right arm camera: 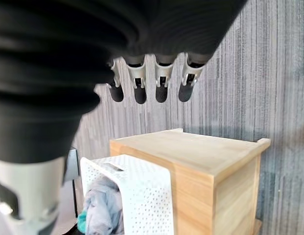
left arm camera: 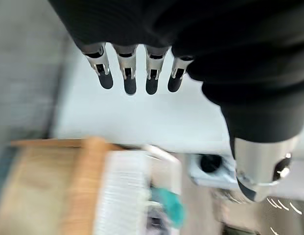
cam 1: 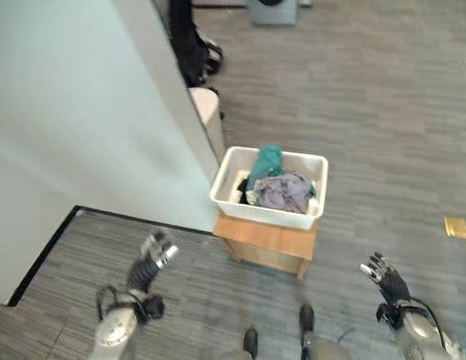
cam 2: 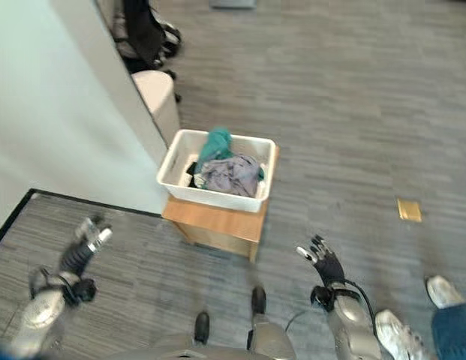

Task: Pick up bed clothes into laundry basket.

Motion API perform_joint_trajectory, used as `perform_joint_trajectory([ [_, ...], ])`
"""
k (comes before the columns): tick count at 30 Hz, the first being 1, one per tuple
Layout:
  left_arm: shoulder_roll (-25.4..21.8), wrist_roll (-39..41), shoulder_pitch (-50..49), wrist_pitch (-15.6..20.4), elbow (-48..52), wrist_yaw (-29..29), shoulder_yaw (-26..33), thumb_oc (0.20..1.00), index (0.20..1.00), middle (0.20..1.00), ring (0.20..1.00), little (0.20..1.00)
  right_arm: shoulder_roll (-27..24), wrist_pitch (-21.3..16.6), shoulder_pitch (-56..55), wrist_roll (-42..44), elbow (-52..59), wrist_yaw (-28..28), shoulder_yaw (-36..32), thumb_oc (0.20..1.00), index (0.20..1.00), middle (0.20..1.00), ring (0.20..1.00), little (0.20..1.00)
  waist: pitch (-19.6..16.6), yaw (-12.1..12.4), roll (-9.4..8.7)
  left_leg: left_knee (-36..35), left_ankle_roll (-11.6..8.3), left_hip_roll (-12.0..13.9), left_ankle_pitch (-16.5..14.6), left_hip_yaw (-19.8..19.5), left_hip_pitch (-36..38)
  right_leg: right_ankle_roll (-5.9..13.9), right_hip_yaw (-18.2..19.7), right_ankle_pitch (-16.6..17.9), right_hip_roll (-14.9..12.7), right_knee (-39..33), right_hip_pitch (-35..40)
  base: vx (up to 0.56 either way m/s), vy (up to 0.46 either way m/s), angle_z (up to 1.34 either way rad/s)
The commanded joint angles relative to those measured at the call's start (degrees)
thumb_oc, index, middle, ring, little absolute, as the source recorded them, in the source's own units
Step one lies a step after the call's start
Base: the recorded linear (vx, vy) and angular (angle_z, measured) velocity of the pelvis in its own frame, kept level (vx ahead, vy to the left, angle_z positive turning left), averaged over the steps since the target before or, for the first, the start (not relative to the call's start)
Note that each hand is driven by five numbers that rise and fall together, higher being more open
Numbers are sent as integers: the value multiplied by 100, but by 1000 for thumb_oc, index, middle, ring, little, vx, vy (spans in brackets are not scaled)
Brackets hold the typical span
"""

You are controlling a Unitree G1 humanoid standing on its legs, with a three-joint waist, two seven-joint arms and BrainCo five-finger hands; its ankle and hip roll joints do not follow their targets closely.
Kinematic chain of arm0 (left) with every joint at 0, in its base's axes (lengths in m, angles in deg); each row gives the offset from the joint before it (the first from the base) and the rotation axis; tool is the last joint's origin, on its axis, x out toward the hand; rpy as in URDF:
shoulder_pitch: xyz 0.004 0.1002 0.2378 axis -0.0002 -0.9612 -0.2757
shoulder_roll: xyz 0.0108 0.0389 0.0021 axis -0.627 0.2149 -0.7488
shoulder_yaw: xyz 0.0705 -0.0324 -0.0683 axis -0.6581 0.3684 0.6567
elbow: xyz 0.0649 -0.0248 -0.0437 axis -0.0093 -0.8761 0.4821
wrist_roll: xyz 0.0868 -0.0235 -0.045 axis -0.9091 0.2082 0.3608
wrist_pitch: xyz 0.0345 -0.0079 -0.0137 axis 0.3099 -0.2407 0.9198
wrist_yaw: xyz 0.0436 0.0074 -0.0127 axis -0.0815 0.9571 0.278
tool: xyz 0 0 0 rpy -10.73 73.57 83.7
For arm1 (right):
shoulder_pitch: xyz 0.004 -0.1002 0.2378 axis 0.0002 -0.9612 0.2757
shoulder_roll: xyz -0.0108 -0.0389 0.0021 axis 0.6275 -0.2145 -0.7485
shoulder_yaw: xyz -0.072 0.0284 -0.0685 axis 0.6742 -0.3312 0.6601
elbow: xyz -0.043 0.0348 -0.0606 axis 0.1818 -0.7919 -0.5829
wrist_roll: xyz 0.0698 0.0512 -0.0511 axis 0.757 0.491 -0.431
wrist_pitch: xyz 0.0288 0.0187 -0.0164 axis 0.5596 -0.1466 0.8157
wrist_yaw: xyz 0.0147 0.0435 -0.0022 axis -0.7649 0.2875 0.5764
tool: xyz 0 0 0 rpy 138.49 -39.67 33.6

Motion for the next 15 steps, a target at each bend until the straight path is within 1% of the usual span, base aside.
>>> perform_joint_trajectory([
  [1,154,780,614,-12,-171,-279,-97,1000,1000,1000,1000,1000,-131,-19,-387,-230,194,230,-1,1000,1000,1000,1000,1000,-30,-239,-97,58,109,-73,-31,-11,45,544,-70,-1033,-345,89,802,-5,43,4],
  [3,332,803,459,-67,-225,-256,-128,1000,1000,1000,1000,1000,-75,54,-508,-320,202,221,31,1000,1000,1000,1000,1000,-30,-239,-113,58,139,-74,-53,-10,99,539,-94,-1044,-354,89,866,-8,21,2],
  [8,306,545,556,-59,-212,-155,-224,1000,1000,1000,1000,1000,-27,54,-452,-149,145,226,195,1000,1000,1000,1000,1000,-24,-227,-165,58,177,-64,-89,22,207,536,-49,-1053,-349,89,962,-2,8,1],
  [9,304,462,703,-4,-204,-39,-218,1000,1000,1000,1000,1000,-42,28,-447,-188,202,223,271,1000,1000,1000,1000,1000,-38,-219,-191,58,181,-65,-97,4,237,538,-48,-1071,-352,89,995,18,12,-4],
  [10,218,180,831,119,-121,82,-151,1000,1000,1000,1000,1000,-74,-8,-431,-260,212,243,301,1000,1000,1000,1000,1000,-54,-208,-212,58,179,-67,-110,-12,242,543,-51,-1089,-346,89,1003,0,0,0],
  [11,218,176,832,118,-120,84,-150,1000,1000,1000,1000,1000,-72,-9,-428,-261,209,243,302,1000,1000,1000,1000,1000,-52,-208,-214,58,179,-68,-110,-11,242,544,-50,-1090,-346,89,1003,-3,2,3],
  [12,231,139,876,197,-55,196,-68,1000,1000,1000,1000,1000,-78,-44,-416,-257,228,279,312,1000,1000,1000,1000,1000,-52,-190,-232,58,176,-68,-115,-13,238,549,-42,-1093,-348,89,998,0,0,0],
  [15,316,120,868,222,-129,278,38,1000,1000,1000,1000,1000,-64,-46,-440,-259,184,302,334,1000,1000,1000,1000,1000,-45,-157,-255,58,177,-68,-125,2,251,550,-36,-1108,-343,89,1012,0,0,0],
])
